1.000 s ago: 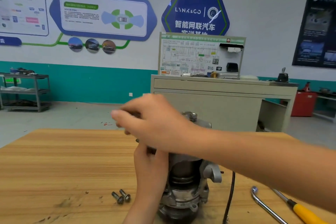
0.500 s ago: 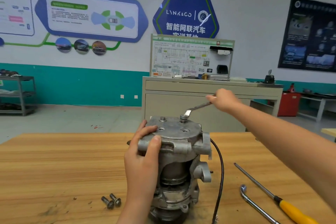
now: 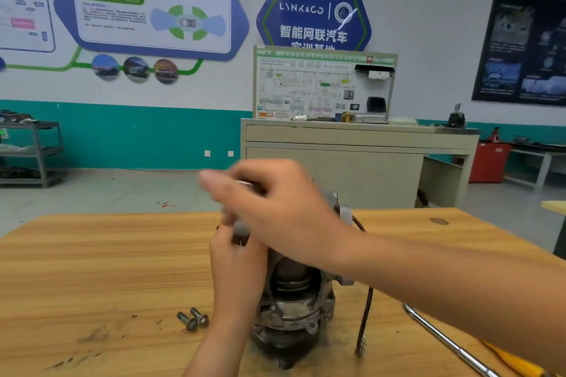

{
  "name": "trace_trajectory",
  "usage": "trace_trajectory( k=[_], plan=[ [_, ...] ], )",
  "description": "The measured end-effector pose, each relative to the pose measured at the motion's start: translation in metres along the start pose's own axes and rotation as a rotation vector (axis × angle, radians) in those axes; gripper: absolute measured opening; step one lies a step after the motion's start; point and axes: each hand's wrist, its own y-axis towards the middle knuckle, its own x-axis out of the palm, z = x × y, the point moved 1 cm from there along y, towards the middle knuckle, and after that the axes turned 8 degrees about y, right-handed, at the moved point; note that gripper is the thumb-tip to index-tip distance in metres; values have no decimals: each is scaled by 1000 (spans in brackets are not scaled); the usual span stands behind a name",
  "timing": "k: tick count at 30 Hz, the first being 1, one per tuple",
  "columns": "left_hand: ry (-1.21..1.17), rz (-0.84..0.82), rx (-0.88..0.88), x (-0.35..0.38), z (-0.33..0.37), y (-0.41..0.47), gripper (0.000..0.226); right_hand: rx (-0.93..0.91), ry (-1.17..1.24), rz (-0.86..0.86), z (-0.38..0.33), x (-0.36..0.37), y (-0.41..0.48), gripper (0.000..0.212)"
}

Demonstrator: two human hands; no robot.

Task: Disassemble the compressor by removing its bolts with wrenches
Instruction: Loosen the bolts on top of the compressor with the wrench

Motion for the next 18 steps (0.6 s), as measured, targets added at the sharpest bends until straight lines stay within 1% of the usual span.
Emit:
trace_trajectory(
  k=[2, 4, 5, 6, 7, 8, 9, 11, 13, 16, 17, 18],
  plan=[
    [-39, -29, -18, 0, -4, 0, 17, -39, 159, 213, 3, -39, -44, 39],
    [-67, -38, 1, 0, -5, -1, 19, 0, 165, 511, 20, -77, -74, 35],
    [-70, -34, 10, 0, -5, -1, 19, 68, 123, 653, 34, -96, -76, 34],
    [-78, -29, 16, 1, -5, -1, 18, 160, 54, 754, 49, -113, -72, 34],
    [-82, -24, 19, 2, -6, 0, 18, 260, -35, 801, 67, -128, -61, 31],
    [-83, -25, 22, 3, -8, 1, 19, 354, -134, 776, 87, -143, -46, 29],
    [-80, -25, 27, 3, -9, 2, 21, 440, -240, 699, 108, -156, -28, 27],
    [-69, -24, 37, 2, -10, 2, 21, 586, -436, 488, 142, -168, 14, 33],
    [-57, -17, 46, 2, -9, 3, 17, 695, -546, 280, 160, -160, 55, 37],
    [-58, -13, 33, 1, -9, 2, 20, 773, -715, -49, 152, -122, 105, 35],
    [-53, -12, 35, 2, -9, 2, 23, 758, -773, -163, 146, -104, 117, 36],
    [-47, -11, 38, 2, -9, 3, 27, 715, -811, -270, 139, -86, 126, 42]
  ],
)
